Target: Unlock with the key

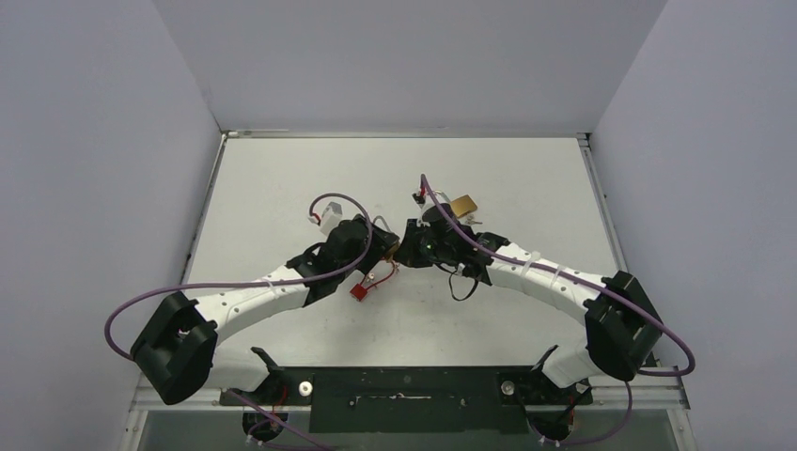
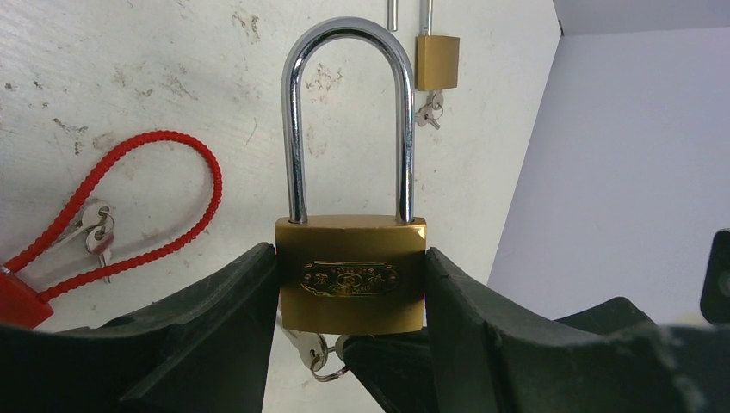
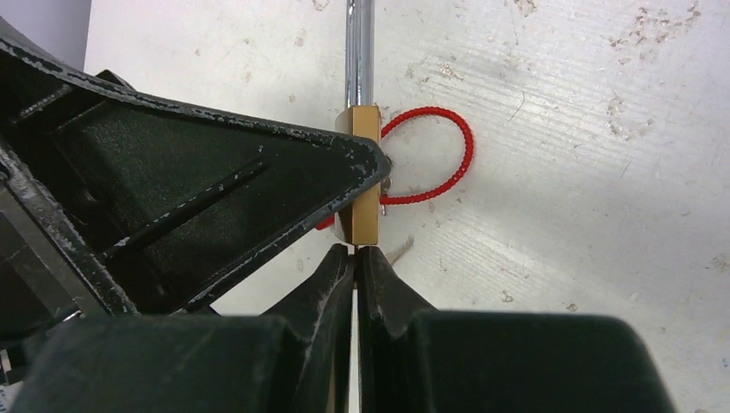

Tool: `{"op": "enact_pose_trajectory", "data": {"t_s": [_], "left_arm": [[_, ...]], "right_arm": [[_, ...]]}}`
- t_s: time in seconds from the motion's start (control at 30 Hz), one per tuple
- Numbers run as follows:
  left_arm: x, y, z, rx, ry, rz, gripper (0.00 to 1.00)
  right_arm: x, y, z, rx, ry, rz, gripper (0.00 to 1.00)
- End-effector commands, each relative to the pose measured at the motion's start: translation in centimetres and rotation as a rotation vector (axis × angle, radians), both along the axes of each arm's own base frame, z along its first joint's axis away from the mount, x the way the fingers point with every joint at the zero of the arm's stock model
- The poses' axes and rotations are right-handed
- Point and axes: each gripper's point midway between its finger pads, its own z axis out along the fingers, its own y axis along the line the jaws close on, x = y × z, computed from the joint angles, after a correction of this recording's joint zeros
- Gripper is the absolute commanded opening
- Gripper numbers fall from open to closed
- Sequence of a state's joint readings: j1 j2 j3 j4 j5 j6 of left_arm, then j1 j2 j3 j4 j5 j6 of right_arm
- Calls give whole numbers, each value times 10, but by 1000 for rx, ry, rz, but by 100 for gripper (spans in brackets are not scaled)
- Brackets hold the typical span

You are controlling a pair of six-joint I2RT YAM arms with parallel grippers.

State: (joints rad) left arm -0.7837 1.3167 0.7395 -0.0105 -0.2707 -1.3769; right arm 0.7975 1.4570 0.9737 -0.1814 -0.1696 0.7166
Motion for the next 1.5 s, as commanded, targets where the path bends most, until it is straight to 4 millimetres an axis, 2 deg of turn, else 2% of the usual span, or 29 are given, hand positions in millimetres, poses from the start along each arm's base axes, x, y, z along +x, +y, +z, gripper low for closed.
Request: {"op": "enact_pose_trajectory", "data": {"t_s": [0.0, 0.07, 0.2, 0.33, 0.63, 0.83, 0.93, 1.13, 1.3, 1.47], "left_arm": [[-25, -45, 77, -274, -94, -185, 13], [-26, -43, 83, -290, -105, -183, 13], [-28, -40, 91, -306, -123, -181, 12], [-27, -37, 91, -329, -132, -164, 11], [-18, -23, 93, -309, -179, -90, 11], [-13, -19, 93, -275, -198, -65, 11], [-11, -18, 93, -269, -201, -58, 11], [-9, -19, 96, -271, -208, -55, 11], [-10, -21, 96, -275, -204, -65, 11], [-11, -20, 95, -279, -203, -65, 11]], "right_arm": [[39, 10, 42, 84, -205, -7, 0], [41, 4, 41, 82, -219, -14, 0], [41, -1, 53, 118, -286, 14, 0], [34, 0, 60, 156, -279, 33, 0], [5, -7, 60, 239, -228, 56, 22], [-14, -17, 76, 285, -249, 78, 42], [-22, -18, 77, 296, -225, 94, 48], [-30, -21, 67, 258, -171, 84, 45], [-31, -24, 49, 195, -135, 80, 37], [-26, -20, 48, 191, -135, 78, 30]]}}
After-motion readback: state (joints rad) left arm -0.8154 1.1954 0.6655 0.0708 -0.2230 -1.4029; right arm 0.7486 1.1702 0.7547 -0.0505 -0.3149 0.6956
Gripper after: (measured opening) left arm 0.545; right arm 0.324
